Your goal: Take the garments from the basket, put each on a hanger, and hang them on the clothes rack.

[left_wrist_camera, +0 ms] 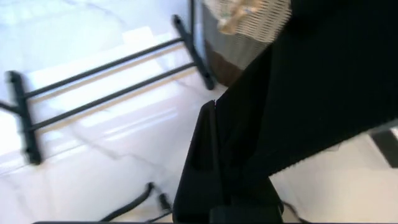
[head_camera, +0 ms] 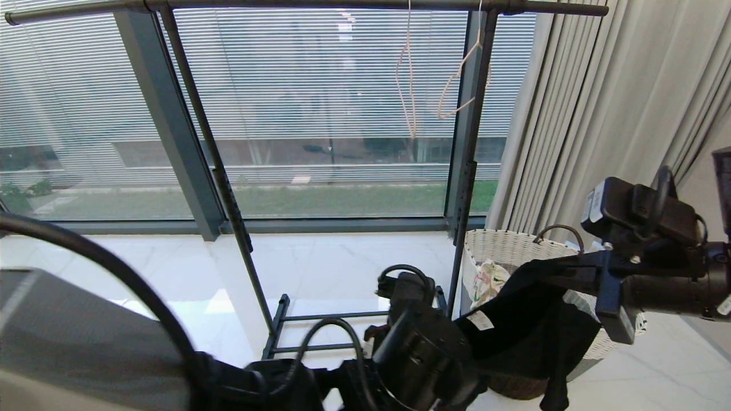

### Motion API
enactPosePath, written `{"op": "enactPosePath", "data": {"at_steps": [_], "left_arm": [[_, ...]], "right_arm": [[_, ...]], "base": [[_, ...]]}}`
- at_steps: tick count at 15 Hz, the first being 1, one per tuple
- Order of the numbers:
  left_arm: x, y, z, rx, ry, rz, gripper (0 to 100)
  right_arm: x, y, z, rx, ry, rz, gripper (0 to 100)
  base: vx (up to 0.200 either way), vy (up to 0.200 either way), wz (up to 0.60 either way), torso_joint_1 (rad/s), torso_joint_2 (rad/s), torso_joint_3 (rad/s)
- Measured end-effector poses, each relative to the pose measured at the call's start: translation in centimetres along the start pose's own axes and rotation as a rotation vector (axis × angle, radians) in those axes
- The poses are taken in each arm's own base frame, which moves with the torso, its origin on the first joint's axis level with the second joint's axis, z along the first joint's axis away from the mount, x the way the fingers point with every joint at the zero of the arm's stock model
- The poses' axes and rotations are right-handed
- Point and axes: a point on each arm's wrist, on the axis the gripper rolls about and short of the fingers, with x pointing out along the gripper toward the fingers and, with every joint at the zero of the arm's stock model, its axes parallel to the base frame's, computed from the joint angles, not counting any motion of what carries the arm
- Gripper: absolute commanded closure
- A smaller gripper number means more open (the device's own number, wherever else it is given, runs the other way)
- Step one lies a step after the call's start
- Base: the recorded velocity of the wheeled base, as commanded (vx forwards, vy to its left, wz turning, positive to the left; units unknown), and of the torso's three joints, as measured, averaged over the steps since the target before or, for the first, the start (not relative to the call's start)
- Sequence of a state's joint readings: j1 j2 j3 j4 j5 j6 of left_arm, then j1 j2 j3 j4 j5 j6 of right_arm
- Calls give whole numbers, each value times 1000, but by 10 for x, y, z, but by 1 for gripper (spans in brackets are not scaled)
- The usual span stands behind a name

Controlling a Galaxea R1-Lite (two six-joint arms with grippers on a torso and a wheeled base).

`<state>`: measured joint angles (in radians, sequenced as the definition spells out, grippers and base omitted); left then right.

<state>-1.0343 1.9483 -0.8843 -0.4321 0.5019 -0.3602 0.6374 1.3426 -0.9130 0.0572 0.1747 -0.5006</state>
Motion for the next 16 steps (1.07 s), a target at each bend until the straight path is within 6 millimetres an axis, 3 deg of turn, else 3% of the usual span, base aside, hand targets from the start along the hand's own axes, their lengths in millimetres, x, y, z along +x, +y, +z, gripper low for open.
{"op": "enactPosePath", "data": {"at_steps": [6,10,13,16], "left_arm": [[-88,77,41,135,-85,-26,100],[-128,90,84,145,-169,-96,100],[-137,93,106,242,-225,-163,100],[-143,94,119,290,-255,-215,100]], "right_arm": [[24,-4,23,-24,-9,-27,100],[18,-3,25,-28,-4,-72,100],[6,-6,32,-25,-31,-120,100],[-10,-17,53,-26,-79,-156,100]], "base": [[0,0,0,0,0,0],[0,0,0,0,0,0],[0,0,0,0,0,0],[0,0,0,0,0,0]]}}
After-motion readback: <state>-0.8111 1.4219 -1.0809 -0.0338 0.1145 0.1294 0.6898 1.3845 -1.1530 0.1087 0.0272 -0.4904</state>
